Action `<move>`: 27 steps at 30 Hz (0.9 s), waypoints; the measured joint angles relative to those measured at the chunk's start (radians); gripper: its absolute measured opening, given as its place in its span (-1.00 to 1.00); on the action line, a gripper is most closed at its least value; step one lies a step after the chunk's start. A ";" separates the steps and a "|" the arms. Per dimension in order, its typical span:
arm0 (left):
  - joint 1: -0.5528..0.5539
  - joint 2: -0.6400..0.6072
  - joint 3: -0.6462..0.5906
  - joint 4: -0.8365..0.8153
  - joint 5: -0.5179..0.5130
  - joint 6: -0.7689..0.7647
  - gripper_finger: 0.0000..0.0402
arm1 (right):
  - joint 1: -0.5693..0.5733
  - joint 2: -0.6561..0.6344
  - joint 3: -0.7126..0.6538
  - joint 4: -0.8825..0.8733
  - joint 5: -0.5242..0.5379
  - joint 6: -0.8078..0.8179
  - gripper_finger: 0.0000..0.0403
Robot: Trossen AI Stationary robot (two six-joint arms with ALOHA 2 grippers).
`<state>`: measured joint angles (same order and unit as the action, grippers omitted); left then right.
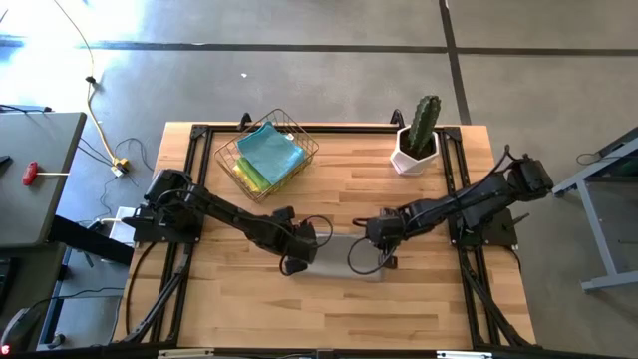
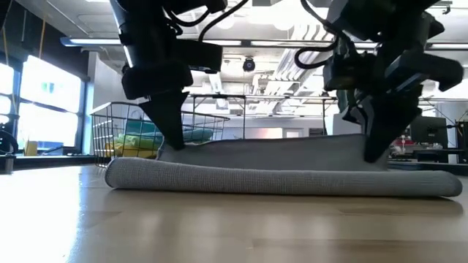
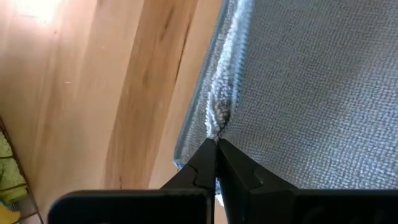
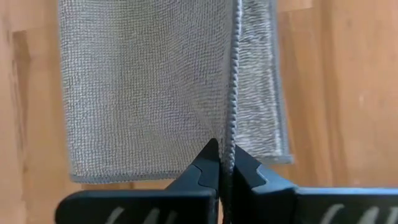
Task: Fold microfiber towels
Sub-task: Fold the gray microfiber towel
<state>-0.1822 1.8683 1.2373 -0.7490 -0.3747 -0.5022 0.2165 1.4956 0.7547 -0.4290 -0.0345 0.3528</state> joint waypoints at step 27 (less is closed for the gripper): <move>0.005 0.000 0.000 -0.069 -0.063 -0.101 -0.35 | -0.025 0.001 0.169 -0.303 0.106 -0.047 -0.17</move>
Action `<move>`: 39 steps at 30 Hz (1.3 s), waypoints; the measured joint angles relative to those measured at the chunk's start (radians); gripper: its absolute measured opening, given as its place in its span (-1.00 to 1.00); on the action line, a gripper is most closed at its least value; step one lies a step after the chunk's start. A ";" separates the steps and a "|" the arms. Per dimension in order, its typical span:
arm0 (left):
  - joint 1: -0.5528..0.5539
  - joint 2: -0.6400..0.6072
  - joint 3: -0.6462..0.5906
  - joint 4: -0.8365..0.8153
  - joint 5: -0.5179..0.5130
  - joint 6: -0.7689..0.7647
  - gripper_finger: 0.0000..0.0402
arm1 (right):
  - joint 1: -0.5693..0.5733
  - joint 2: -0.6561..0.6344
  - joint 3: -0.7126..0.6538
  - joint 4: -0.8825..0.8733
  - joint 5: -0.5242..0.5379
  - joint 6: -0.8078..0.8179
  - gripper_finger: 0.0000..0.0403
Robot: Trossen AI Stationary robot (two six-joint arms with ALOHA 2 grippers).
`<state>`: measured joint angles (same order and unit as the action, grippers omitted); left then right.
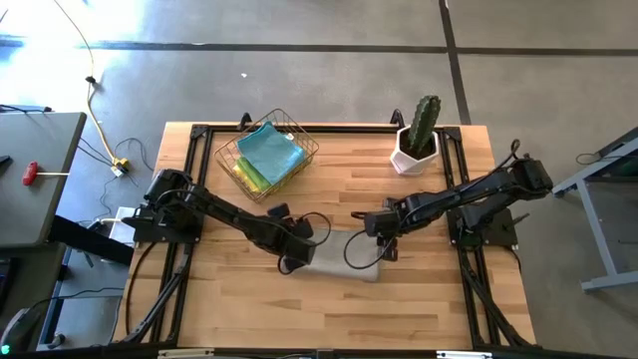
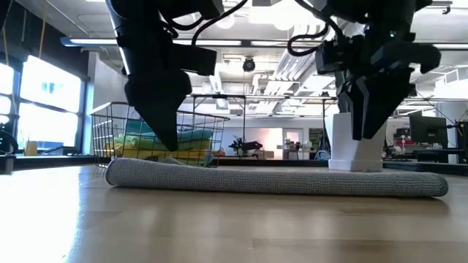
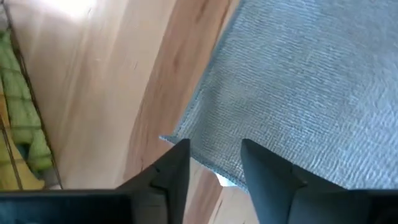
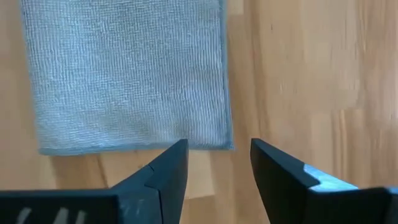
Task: Fold microfiber towels
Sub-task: Fold the gray microfiber towel
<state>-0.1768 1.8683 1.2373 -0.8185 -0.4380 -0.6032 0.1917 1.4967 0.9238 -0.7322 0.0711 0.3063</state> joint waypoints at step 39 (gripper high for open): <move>-0.155 -0.001 -0.233 0.458 0.196 0.044 -0.58 | 0.315 0.127 0.010 0.071 0.265 1.085 -0.08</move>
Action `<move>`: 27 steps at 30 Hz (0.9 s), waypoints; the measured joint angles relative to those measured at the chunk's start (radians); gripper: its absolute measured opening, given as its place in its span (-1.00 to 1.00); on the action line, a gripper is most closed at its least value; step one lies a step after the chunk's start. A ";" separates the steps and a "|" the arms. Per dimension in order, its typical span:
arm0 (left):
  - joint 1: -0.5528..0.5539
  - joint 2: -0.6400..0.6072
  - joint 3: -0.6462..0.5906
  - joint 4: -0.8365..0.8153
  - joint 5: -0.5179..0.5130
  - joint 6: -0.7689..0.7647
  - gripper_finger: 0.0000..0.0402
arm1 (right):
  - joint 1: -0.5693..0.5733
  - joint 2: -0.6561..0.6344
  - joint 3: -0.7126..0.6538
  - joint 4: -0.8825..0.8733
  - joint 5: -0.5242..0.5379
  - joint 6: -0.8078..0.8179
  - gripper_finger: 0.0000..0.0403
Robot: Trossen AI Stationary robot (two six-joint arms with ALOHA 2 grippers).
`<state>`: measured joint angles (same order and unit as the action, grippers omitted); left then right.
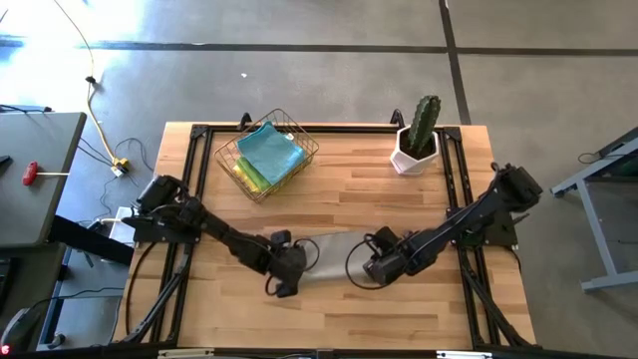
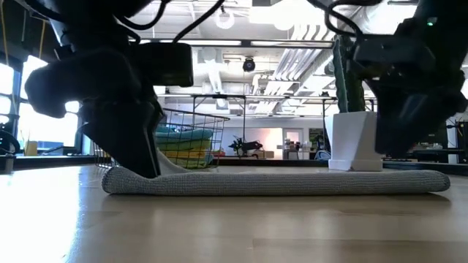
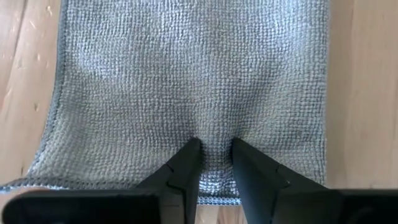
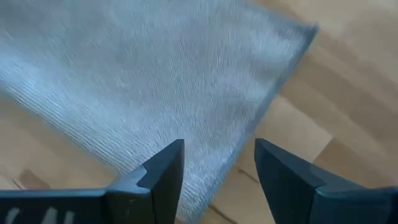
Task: Fold microfiber towels
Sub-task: Fold the gray microfiber towel
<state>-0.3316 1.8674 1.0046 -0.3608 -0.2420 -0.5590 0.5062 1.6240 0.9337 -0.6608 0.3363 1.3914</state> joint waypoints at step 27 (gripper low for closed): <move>-0.012 0.001 -0.001 0.001 -0.028 -0.142 -0.61 | -0.104 -0.209 -0.331 0.280 -0.196 -0.129 0.18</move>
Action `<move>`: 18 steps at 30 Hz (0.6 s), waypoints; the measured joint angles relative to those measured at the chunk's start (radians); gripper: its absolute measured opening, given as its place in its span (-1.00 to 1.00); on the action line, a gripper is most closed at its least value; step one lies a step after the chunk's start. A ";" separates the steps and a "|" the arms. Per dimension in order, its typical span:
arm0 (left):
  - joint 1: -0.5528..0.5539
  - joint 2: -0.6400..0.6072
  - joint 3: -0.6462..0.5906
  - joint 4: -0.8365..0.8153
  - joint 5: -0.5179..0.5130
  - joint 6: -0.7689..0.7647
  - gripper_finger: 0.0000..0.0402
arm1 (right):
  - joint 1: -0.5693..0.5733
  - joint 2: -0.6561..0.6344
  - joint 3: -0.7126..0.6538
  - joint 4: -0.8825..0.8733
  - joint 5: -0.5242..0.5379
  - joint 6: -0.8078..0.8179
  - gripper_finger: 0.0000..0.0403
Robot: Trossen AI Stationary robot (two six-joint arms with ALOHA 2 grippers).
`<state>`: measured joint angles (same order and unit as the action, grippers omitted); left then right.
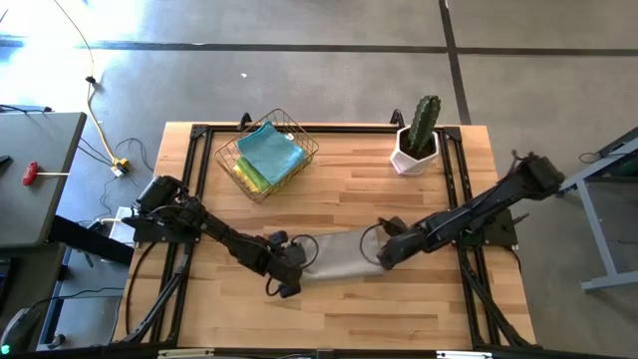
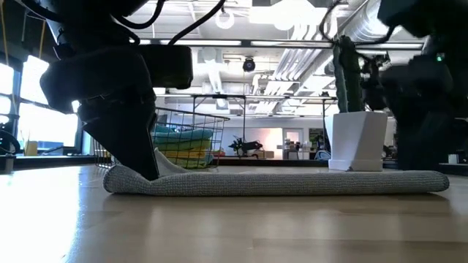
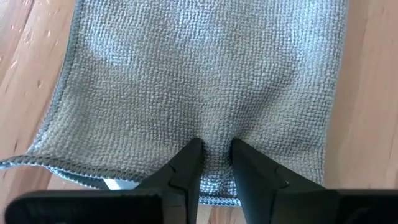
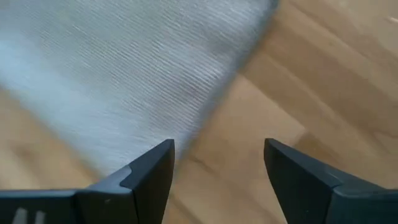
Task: Fold microfiber towels
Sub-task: Fold the gray microfiber towel
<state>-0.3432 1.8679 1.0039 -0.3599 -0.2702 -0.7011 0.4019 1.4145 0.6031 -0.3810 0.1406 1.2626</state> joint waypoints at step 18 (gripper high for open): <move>0.000 0.000 0.000 0.022 -0.011 -0.013 -0.62 | -0.009 0.018 -0.214 0.545 0.110 0.141 0.18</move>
<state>-0.3432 1.8679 1.0035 -0.3382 -0.2817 -0.7137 0.3927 1.4328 0.3892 0.1643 0.2509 1.4041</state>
